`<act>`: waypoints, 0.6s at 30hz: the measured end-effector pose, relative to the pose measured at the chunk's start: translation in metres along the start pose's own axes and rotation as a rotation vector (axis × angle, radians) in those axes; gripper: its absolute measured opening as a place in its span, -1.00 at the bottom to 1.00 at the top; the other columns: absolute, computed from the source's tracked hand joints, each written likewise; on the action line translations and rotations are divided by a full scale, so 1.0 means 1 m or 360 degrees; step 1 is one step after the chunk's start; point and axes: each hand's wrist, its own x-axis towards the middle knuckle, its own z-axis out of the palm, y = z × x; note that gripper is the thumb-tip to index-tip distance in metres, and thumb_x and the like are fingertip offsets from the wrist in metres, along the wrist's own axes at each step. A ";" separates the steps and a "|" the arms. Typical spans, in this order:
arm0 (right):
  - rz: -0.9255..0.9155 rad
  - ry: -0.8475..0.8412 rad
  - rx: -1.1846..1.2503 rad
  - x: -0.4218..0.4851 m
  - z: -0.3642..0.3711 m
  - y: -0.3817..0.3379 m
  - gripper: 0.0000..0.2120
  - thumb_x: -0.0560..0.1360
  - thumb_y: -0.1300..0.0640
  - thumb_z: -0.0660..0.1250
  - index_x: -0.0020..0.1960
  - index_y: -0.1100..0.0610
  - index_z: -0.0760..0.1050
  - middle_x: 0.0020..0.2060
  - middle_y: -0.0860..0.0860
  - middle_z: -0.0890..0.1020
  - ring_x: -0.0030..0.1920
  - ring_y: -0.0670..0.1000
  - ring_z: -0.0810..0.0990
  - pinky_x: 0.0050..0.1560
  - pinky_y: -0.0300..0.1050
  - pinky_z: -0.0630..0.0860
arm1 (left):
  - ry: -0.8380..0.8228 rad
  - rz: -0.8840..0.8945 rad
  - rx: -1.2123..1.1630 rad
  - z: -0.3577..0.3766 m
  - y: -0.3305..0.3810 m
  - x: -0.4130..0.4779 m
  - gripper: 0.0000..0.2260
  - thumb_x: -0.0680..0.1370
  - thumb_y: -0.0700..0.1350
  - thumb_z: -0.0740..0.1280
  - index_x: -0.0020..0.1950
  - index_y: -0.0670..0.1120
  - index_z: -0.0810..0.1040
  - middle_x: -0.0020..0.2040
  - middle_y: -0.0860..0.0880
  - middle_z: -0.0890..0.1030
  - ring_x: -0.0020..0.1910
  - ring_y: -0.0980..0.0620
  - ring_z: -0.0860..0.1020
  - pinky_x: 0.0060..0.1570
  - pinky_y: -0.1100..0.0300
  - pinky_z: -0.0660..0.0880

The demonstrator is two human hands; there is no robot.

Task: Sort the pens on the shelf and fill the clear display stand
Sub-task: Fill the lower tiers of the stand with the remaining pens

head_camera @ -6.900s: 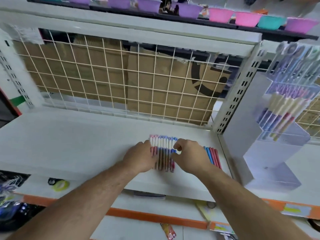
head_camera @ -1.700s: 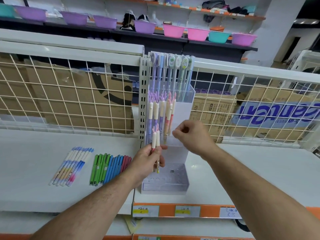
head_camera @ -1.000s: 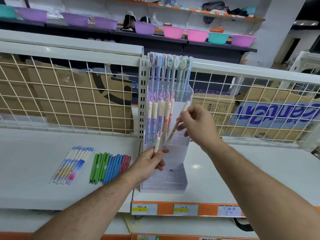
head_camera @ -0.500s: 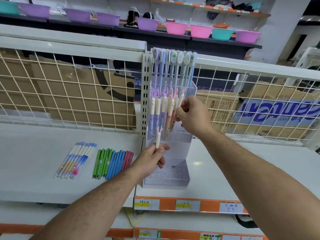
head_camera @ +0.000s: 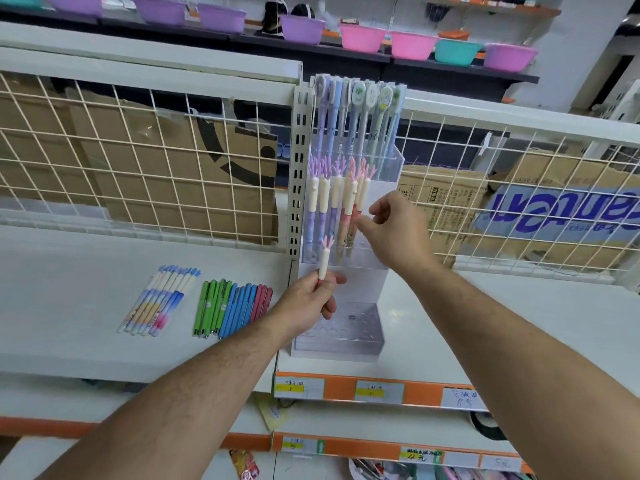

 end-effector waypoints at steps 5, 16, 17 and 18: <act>0.0003 -0.0398 0.0026 -0.040 0.015 0.005 -0.83 0.46 0.00 0.47 -0.23 0.07 0.61 -0.38 -0.08 0.63 -0.38 -0.14 0.55 -0.32 -0.21 0.45 | -0.0060 0.0044 0.0049 -0.002 0.001 -0.002 -0.77 0.68 0.13 0.11 0.09 0.18 0.55 -0.21 -0.01 0.61 -0.19 0.07 0.58 0.08 -0.07 0.55; 0.0069 -0.0218 0.0403 -0.038 0.002 -0.007 -0.80 0.60 0.11 0.31 -0.10 0.25 0.43 -0.26 0.11 0.68 -0.30 0.02 0.72 -0.33 0.04 0.57 | -0.0144 0.0110 0.0177 -0.002 -0.001 0.002 -0.79 0.56 -0.09 0.39 0.17 0.12 0.55 -0.08 -0.02 0.62 -0.04 -0.07 0.64 0.08 -0.06 0.57; 0.0093 -0.0156 0.0497 -0.032 -0.009 -0.011 -0.81 0.61 0.15 0.29 -0.03 0.30 0.43 -0.25 0.12 0.69 -0.31 0.03 0.72 -0.35 0.06 0.59 | -0.0138 0.0106 0.0215 -0.001 -0.001 0.003 -0.79 0.54 -0.11 0.41 0.14 0.10 0.56 -0.09 -0.02 0.61 -0.03 -0.09 0.63 0.06 -0.06 0.57; 0.0104 -0.0092 0.0560 -0.026 -0.020 -0.014 -0.83 0.62 0.19 0.28 0.02 0.33 0.43 -0.23 0.13 0.70 -0.30 0.04 0.72 -0.37 0.06 0.60 | -0.0131 0.0121 0.0279 0.000 0.000 0.004 -0.81 0.53 -0.11 0.42 0.12 0.08 0.58 -0.08 -0.02 0.60 -0.04 -0.08 0.62 0.03 -0.04 0.59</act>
